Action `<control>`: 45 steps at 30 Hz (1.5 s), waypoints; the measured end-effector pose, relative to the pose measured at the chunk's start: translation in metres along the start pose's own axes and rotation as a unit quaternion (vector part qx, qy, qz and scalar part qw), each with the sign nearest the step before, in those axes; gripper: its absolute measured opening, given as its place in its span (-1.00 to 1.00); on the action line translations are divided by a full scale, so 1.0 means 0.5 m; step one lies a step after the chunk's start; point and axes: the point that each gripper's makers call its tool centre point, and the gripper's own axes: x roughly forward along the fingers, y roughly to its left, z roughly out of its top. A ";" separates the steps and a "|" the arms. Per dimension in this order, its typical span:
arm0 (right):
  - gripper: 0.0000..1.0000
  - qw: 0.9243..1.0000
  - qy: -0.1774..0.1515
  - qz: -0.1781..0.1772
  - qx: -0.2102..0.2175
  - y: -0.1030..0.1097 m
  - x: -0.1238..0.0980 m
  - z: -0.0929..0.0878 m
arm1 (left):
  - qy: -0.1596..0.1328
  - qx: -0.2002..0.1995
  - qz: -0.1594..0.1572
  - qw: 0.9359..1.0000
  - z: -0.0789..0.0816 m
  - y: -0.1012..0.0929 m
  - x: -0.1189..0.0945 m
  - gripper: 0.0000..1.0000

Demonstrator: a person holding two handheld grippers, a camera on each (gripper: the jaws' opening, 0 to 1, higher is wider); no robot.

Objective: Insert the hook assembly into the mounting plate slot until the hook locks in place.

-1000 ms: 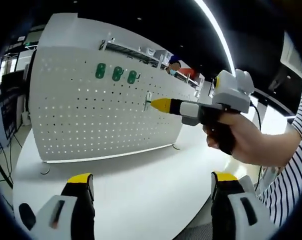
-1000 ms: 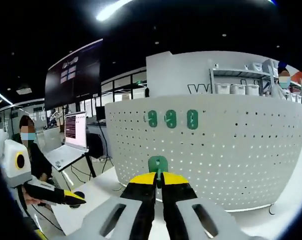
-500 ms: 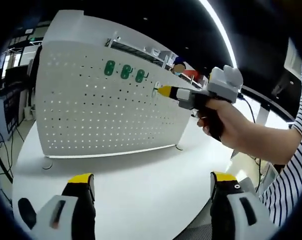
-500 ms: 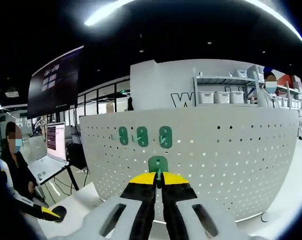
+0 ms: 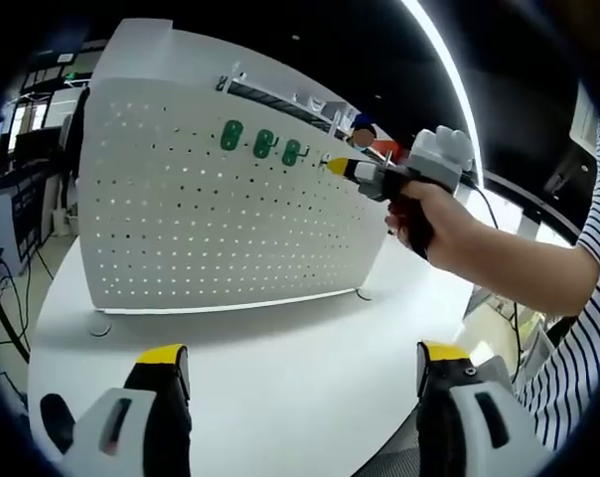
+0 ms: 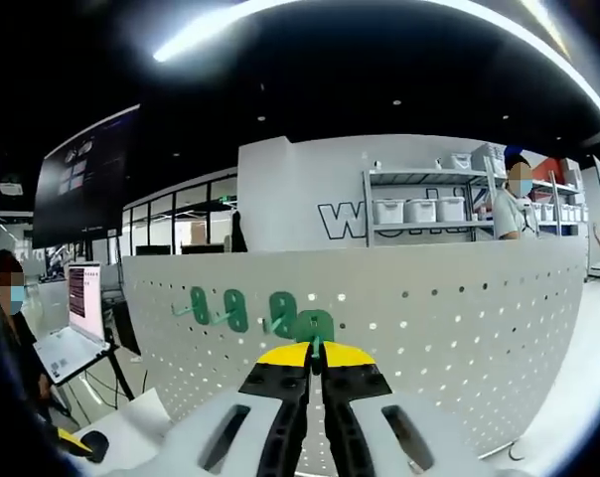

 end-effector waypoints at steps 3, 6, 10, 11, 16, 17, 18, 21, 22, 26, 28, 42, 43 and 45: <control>-0.99 1.000 -0.004 -0.004 -0.002 -0.008 0.012 0.006 | -0.002 -0.003 0.001 1.000 -0.002 0.002 0.000 0.94; -0.99 1.000 -0.007 -0.009 -0.005 -0.016 0.024 0.009 | 0.004 -0.005 0.003 1.000 -0.011 0.004 0.002 0.94; -0.99 1.000 -0.013 -0.017 -0.003 -0.025 0.031 0.017 | 0.006 -0.009 0.005 1.000 -0.014 0.007 0.002 0.93; -0.99 1.000 -0.014 -0.018 -0.003 -0.025 0.031 0.018 | 0.005 -0.010 0.005 1.000 -0.013 0.008 0.002 0.93; -0.99 1.000 -0.017 -0.021 -0.001 -0.026 0.038 0.019 | 0.002 -0.014 0.009 1.000 -0.011 0.013 0.001 0.90; -0.99 1.000 -0.018 -0.023 -0.002 -0.027 0.038 0.021 | 0.002 -0.014 0.010 1.000 -0.012 0.014 0.001 0.90; -0.99 0.999 -0.021 -0.026 -0.003 -0.028 0.039 0.023 | 0.002 -0.015 0.011 1.000 -0.012 0.015 0.000 0.90; -0.99 0.999 -0.023 -0.031 -0.002 -0.031 0.044 0.026 | 0.000 -0.019 0.013 1.000 -0.015 0.019 -0.003 0.89; -0.99 0.999 -0.022 -0.032 -0.004 -0.032 0.045 0.026 | 0.001 -0.020 0.014 1.000 -0.017 0.020 -0.003 0.89; -0.99 0.999 -0.018 -0.036 -0.002 -0.032 0.047 0.022 | 0.002 -0.023 0.017 1.000 -0.022 0.021 -0.006 0.88; -0.99 0.999 -0.018 -0.039 -0.007 -0.033 0.047 0.020 | 0.000 -0.025 0.018 1.000 -0.021 0.020 -0.008 0.88; -0.99 0.999 -0.013 -0.050 0.002 -0.035 0.053 0.017 | 0.003 -0.024 0.017 1.000 -0.026 0.016 -0.010 0.90; -0.99 0.999 -0.014 -0.051 -0.002 -0.035 0.053 0.018 | 0.003 -0.024 0.016 1.000 -0.025 0.016 -0.010 0.90; -0.99 0.999 -0.014 -0.050 -0.004 -0.035 0.054 0.016 | 0.002 -0.023 0.017 1.000 -0.023 0.015 -0.010 0.90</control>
